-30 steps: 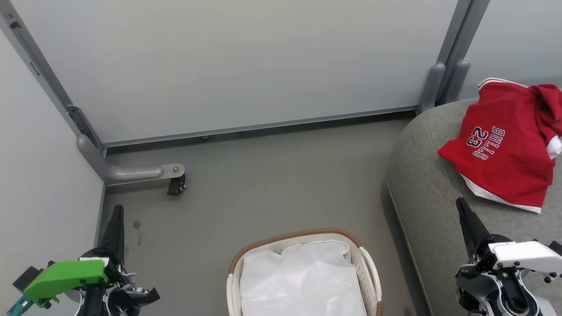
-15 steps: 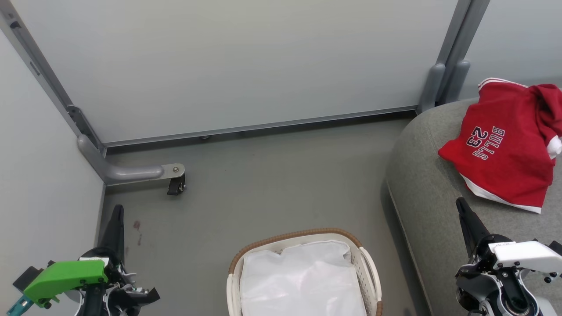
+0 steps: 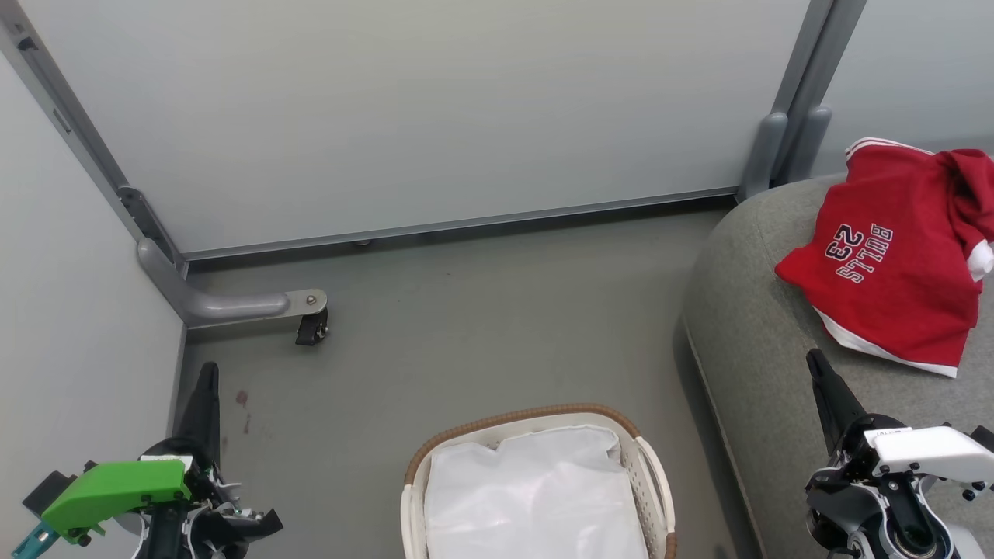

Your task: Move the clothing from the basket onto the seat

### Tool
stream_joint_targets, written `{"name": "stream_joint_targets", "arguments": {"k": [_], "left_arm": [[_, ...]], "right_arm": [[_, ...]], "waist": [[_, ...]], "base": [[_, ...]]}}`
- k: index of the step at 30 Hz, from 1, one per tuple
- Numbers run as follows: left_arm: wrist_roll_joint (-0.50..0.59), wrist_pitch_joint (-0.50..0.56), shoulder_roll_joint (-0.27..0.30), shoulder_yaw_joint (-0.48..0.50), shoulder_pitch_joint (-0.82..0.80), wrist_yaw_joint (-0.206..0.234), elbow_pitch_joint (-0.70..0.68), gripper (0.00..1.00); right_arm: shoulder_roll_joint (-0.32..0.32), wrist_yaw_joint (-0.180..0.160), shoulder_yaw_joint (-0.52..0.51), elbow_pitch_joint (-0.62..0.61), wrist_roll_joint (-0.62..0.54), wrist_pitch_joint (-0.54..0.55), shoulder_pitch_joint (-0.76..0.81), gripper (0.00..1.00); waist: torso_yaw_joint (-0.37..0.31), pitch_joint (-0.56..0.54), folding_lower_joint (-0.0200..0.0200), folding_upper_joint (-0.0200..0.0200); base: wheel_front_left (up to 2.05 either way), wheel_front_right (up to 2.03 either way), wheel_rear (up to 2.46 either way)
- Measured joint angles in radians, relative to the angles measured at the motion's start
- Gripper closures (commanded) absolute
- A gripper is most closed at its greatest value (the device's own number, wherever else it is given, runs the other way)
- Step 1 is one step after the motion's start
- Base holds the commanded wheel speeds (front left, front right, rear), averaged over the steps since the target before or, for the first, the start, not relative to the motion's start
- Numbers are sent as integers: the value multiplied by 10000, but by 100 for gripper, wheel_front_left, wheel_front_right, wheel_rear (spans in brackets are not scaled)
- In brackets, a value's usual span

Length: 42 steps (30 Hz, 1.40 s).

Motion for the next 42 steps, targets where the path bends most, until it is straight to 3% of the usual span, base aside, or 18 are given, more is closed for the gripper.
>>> {"name": "stream_joint_targets", "arguments": {"k": [42], "left_arm": [[0,0,0,2,0,0,-2,100]], "right_arm": [[0,0,0,-2,0,0,-2,100]], "waist": [[0,0,0,0]], "base": [[0,0,0]]}}
